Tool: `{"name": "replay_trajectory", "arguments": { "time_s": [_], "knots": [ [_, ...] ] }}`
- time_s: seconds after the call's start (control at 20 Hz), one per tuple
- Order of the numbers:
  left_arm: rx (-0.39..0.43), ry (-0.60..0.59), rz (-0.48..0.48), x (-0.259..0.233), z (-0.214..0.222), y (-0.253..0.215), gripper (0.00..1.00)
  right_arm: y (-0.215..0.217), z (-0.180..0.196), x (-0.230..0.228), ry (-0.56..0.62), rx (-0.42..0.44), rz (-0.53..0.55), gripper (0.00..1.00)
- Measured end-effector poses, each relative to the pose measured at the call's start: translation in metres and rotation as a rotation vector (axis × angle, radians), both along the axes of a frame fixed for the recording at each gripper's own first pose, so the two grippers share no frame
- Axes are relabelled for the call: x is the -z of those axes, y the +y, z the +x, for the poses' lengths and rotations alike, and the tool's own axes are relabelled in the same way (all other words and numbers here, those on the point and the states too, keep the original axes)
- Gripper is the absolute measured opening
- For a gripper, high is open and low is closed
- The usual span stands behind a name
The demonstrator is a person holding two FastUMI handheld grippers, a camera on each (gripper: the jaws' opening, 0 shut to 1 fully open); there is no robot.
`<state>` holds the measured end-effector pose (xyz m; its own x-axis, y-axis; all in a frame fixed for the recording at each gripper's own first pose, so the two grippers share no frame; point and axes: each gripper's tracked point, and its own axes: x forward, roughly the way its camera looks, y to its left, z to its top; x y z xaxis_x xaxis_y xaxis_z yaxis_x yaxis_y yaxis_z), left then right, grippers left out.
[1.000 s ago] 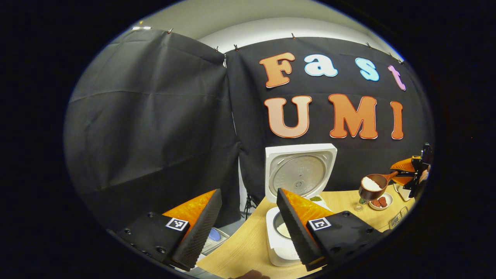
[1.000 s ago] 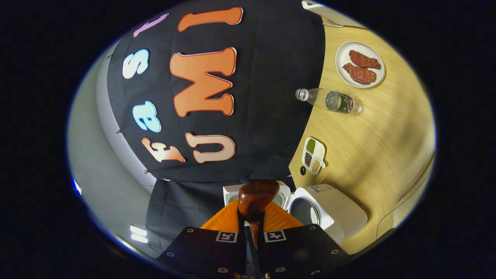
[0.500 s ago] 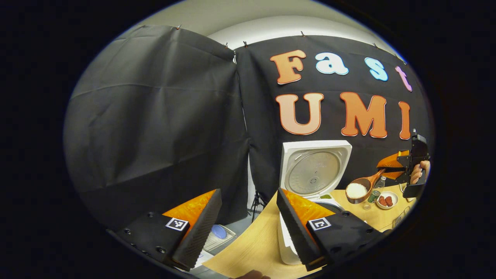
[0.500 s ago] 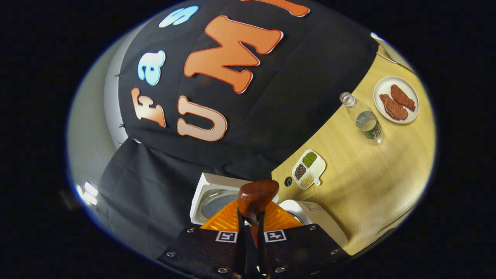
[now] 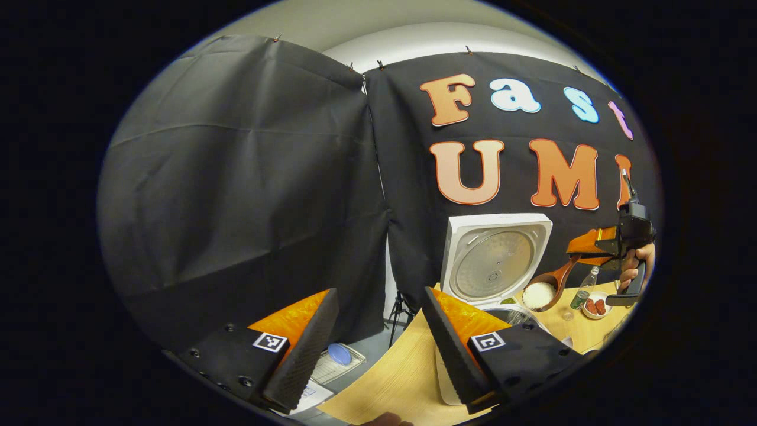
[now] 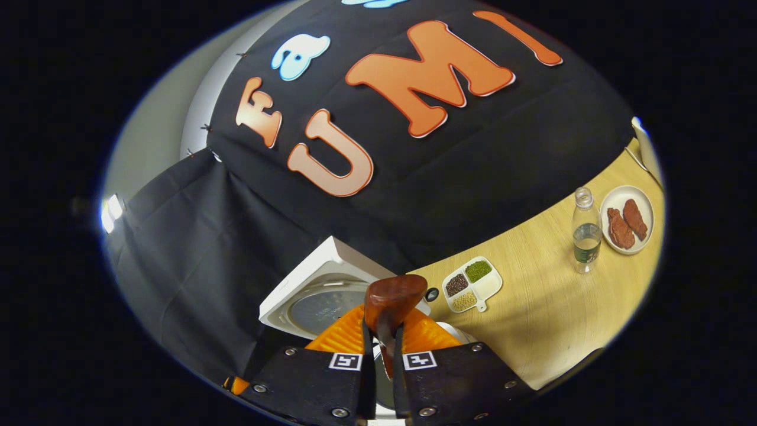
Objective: Close the left gripper, press the button to open the rice cooker; take a wooden spoon from the chopstick holder with the right hand, scoop a spoonful of rice and pour it into the rice cooker, then put the wooden spoon back into the chopstick holder.
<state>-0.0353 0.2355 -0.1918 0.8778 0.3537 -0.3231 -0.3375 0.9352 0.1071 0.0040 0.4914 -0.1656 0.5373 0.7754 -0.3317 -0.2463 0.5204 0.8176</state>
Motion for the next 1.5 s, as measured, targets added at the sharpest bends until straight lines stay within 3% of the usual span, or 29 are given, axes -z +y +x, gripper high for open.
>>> {"name": "replay_trajectory", "arguments": {
  "time_s": [0.8,1.5],
  "knots": [
    [-0.027,0.017,-0.031,0.016,-0.007,0.013,0.97,0.024,-0.009,-0.051,-0.249,-0.084,-0.079,0.11],
    [-0.021,0.030,-0.033,0.022,-0.010,0.006,0.97,0.031,-0.029,-0.109,-0.664,-0.149,-0.191,0.11]
  ]
}}
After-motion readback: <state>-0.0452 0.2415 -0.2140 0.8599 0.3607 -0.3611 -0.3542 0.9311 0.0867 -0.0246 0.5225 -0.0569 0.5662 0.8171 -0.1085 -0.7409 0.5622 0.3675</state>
